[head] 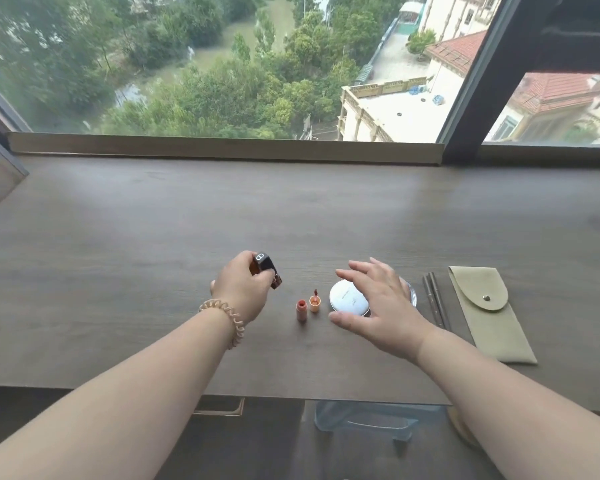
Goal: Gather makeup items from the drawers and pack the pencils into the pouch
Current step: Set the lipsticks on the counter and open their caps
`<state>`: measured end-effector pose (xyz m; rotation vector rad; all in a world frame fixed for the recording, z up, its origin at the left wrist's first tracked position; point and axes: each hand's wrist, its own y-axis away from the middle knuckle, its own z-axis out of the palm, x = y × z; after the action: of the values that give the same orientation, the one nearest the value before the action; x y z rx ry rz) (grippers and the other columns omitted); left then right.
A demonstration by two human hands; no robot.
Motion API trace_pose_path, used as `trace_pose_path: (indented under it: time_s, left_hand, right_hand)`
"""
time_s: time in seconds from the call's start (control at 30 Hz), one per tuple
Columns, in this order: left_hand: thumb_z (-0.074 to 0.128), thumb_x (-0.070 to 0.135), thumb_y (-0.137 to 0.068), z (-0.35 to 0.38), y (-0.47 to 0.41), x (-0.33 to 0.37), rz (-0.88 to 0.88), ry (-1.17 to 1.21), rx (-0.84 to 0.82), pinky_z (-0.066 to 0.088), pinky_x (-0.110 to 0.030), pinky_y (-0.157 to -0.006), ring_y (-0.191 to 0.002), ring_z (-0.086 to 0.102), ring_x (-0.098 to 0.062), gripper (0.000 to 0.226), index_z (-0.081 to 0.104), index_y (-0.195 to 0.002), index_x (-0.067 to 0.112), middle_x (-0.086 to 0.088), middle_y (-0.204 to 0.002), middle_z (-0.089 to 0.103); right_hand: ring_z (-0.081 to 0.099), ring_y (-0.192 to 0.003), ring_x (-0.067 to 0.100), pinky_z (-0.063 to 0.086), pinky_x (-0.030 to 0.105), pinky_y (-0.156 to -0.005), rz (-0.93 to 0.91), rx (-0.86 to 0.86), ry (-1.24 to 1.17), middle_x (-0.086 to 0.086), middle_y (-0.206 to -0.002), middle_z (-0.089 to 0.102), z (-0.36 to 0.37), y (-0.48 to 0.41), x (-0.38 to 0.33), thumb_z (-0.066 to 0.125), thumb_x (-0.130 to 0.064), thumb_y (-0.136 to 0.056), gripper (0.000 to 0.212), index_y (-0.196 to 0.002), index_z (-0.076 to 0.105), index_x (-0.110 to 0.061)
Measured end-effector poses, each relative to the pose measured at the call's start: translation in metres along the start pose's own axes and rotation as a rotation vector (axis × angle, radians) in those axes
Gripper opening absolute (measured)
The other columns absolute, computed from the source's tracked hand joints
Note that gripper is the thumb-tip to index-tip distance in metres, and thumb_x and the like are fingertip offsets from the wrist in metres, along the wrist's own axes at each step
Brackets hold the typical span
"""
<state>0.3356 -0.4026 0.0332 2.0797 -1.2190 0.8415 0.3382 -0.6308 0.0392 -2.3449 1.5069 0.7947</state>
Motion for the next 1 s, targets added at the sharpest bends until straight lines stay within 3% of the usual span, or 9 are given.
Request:
trace_pose_path:
  time_s: [0.1, 0.27, 0.37, 0.47, 0.57, 0.63, 0.73, 0.87, 1.0]
  left_hand:
    - [0.065, 0.021, -0.077, -0.031, 0.012, 0.023, 0.034, 0.325, -0.059, 0.037, -0.028, -0.054, -0.056, 0.045, -0.017, 0.005, 0.061, -0.073, 0.020, 0.004, -0.062, 0.055]
    - [0.064, 0.007, -0.078, -0.060, 0.034, 0.060, 0.128, 0.514, -0.197, 0.043, -0.026, -0.070, -0.077, 0.054, -0.019, 0.011, 0.064, -0.088, 0.001, -0.013, -0.083, 0.063]
    - [0.066, 0.013, -0.074, -0.068, 0.042, 0.073, 0.164, 0.530, -0.207, 0.048, -0.027, -0.072, -0.074, 0.061, -0.014, 0.015, 0.066, -0.084, 0.002, -0.010, -0.079, 0.068]
    - [0.066, 0.012, -0.083, -0.071, 0.045, 0.078, 0.174, 0.526, -0.169, 0.049, -0.020, -0.064, -0.065, 0.062, -0.009, 0.009, 0.069, -0.076, 0.008, -0.002, -0.071, 0.069]
    - [0.067, 0.020, -0.084, -0.072, 0.047, 0.081, 0.173, 0.517, -0.118, 0.046, -0.012, -0.056, -0.056, 0.060, -0.001, 0.019, 0.068, -0.065, 0.016, 0.010, -0.056, 0.067]
    - [0.068, 0.023, -0.083, -0.071, 0.047, 0.081, 0.154, 0.486, -0.074, 0.046, -0.016, -0.058, -0.056, 0.058, -0.002, 0.024, 0.068, -0.060, 0.018, 0.011, -0.054, 0.065]
    - [0.070, 0.031, -0.080, -0.071, 0.045, 0.078, 0.156, 0.472, -0.015, 0.044, -0.033, -0.064, -0.064, 0.055, -0.016, 0.024, 0.069, -0.058, 0.020, -0.002, -0.062, 0.065]
    - [0.068, 0.033, -0.081, -0.066, 0.050, 0.080, 0.178, 0.435, 0.031, 0.041, -0.030, -0.058, -0.062, 0.051, -0.019, 0.026, 0.068, -0.063, 0.014, -0.009, -0.065, 0.061]
    - [0.061, 0.034, -0.087, -0.112, 0.029, 0.091, -0.034, 0.818, 0.448, 0.039, -0.017, -0.051, -0.061, 0.051, -0.011, 0.022, 0.061, -0.071, 0.018, 0.000, -0.070, 0.060]
  right_hand:
    - [0.006, -0.142, 0.008, 0.004, 0.031, -0.109, -0.025, 0.087, -0.069, -0.016, -0.142, 0.041, -0.013, -0.010, -0.025, 0.039, -0.072, -0.071, 0.073, -0.135, 0.044, -0.036]
    - [0.027, -0.134, 0.004, 0.010, 0.027, -0.107, -0.132, 0.140, -0.146, -0.021, -0.110, 0.062, -0.027, -0.025, -0.076, 0.057, -0.066, -0.071, 0.060, -0.124, 0.054, -0.039]
    - [0.048, -0.114, 0.002, 0.017, 0.036, -0.108, -0.208, 0.272, -0.115, -0.022, -0.091, 0.065, -0.028, -0.029, -0.097, 0.065, -0.061, -0.067, 0.042, -0.102, 0.065, -0.037]
    - [0.055, -0.103, 0.006, 0.013, 0.032, -0.105, -0.226, 0.402, -0.059, -0.014, -0.083, 0.068, -0.025, -0.030, -0.104, 0.065, -0.052, -0.075, 0.024, -0.083, 0.068, -0.030]
    - [0.057, -0.109, 0.013, 0.012, 0.033, -0.104, -0.231, 0.479, -0.012, -0.011, -0.078, 0.069, -0.020, -0.029, -0.107, 0.058, -0.049, -0.077, 0.023, -0.083, 0.069, -0.029]
    - [0.056, -0.114, 0.016, 0.010, 0.036, -0.106, -0.232, 0.491, 0.014, -0.012, -0.078, 0.069, -0.017, -0.029, -0.107, 0.057, -0.047, -0.079, 0.024, -0.090, 0.070, -0.031]
    - [0.053, -0.123, 0.016, 0.002, 0.038, -0.110, -0.245, 0.494, 0.061, -0.011, -0.074, 0.069, -0.014, -0.030, -0.103, 0.054, -0.044, -0.081, 0.024, -0.093, 0.069, -0.029]
    - [0.055, -0.123, 0.015, 0.002, 0.038, -0.110, -0.274, 0.506, 0.105, -0.011, -0.069, 0.069, -0.014, -0.038, -0.101, 0.057, -0.042, -0.081, 0.023, -0.094, 0.069, -0.028]
    - [0.056, -0.122, 0.016, 0.001, 0.033, -0.108, -0.087, 0.449, 0.165, -0.010, -0.079, 0.072, -0.008, -0.026, -0.045, 0.057, -0.041, -0.077, 0.022, -0.086, 0.069, -0.026]
